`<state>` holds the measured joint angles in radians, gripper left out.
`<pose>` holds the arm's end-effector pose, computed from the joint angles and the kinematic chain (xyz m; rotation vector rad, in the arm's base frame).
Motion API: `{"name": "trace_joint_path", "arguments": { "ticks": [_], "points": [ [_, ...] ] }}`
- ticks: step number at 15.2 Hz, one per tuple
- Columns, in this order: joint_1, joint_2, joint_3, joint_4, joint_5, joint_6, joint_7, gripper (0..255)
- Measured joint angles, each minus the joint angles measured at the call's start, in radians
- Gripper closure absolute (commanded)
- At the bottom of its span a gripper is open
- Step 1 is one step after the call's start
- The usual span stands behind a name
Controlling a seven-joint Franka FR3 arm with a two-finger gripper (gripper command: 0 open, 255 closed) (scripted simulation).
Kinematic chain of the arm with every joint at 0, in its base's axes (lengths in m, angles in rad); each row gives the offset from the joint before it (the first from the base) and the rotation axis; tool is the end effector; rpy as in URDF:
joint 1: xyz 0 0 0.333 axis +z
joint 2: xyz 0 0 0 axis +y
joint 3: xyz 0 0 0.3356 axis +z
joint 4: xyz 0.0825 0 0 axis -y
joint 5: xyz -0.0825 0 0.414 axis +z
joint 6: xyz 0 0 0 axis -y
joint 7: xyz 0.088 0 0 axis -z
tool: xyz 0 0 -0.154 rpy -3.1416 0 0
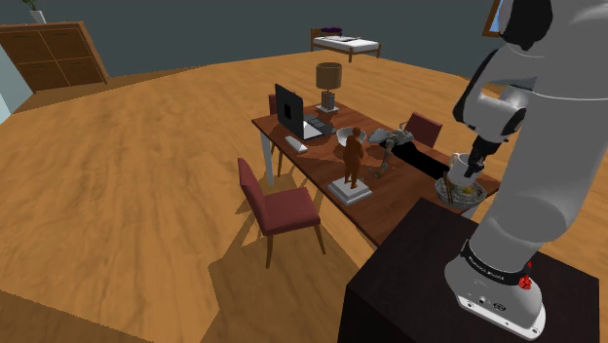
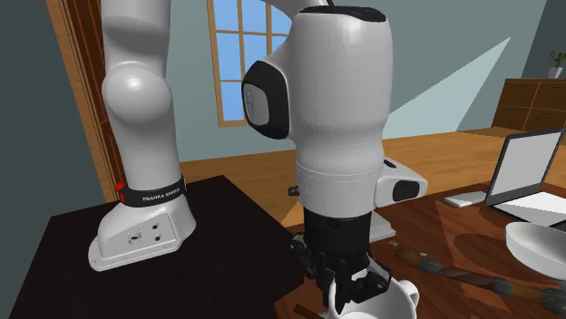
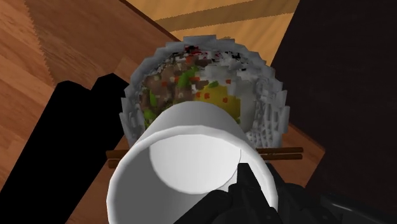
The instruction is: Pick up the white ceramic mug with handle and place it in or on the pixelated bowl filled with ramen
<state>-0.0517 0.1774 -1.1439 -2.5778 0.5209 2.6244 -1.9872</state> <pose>0.1473 -0.4347 0.1807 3.0814 0.5311 0.1436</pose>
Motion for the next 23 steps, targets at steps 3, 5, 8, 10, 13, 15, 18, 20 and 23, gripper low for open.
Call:
{"name": "trace_joint_path", "arguments": {
  "ticks": [3, 5, 8, 10, 13, 15, 18, 20, 23],
  "points": [
    [-0.076, 0.058, 0.093, 0.013, 0.109, 0.008, -0.078, 255],
    [-0.085, 0.063, 0.103, 0.014, 0.121, 0.009, -0.087, 255],
    [-0.089, 0.066, 0.107, 0.016, 0.126, 0.009, -0.091, 255],
    [-0.089, 0.066, 0.107, 0.016, 0.127, 0.009, -0.091, 0],
    [-0.089, 0.066, 0.108, 0.015, 0.127, 0.009, -0.091, 0],
    [-0.089, 0.066, 0.108, 0.015, 0.127, 0.009, -0.091, 0],
    [-0.002, 0.000, 0.003, 0.001, 0.018, 0.001, -0.009, 0],
    [0.097, -0.175, -0.145, -0.012, -0.276, -0.019, 0.215, 0],
    [0.057, -0.261, -0.136, -0.017, -0.488, -0.032, 0.349, 0]
  ]
}}
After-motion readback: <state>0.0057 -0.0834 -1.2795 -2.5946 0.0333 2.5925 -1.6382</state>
